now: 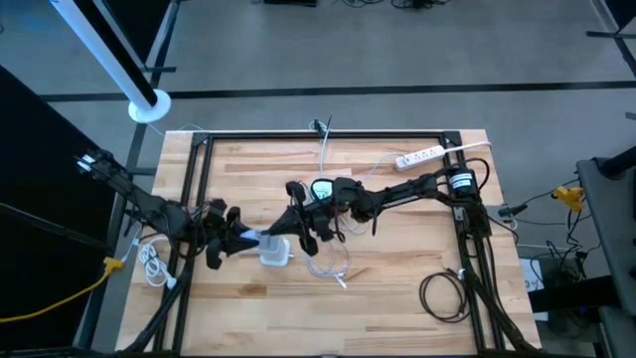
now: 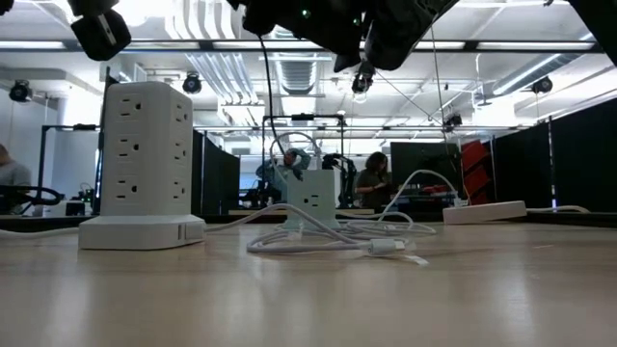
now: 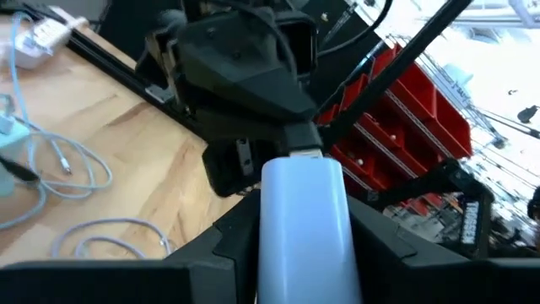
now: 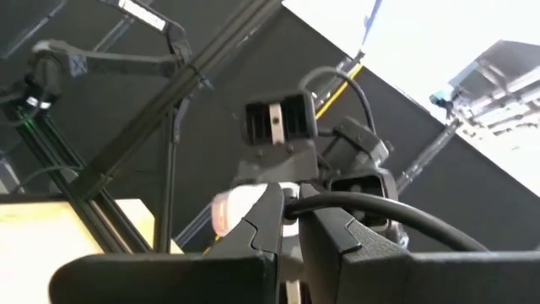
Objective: Insert USB
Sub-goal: Insert the top black charger cable into the white charger adapter
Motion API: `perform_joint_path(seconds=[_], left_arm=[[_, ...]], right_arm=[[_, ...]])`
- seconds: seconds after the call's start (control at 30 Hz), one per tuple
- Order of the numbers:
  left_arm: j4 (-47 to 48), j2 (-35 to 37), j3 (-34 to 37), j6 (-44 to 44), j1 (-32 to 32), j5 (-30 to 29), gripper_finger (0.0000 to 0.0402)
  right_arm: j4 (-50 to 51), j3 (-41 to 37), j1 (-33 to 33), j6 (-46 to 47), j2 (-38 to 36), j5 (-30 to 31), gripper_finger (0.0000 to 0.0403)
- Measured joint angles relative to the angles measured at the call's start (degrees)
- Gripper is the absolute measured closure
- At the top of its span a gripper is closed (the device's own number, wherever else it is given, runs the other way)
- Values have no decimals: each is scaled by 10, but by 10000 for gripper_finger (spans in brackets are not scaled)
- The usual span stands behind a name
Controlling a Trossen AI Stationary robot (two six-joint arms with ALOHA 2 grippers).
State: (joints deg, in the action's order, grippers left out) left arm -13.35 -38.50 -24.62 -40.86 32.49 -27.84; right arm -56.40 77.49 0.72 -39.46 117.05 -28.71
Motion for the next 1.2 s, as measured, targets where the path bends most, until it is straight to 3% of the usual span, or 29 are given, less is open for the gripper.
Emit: perform_joint_path(seconds=[0.3,0.53,0.73,1.2], left_arm=[[28,22,0,3,0,-1,284],[123,26,0,-75,0,10,284],[150,27,0,-97,0,5,284],[282,25,-1,-210,0,-2,284]], right_arm=[[42,0,6,-2,2,13,389],[93,-1,6,-21,2,4,389],[151,-1,5,-24,-9,27,390],[417,91,3,-107,-24,95,390]])
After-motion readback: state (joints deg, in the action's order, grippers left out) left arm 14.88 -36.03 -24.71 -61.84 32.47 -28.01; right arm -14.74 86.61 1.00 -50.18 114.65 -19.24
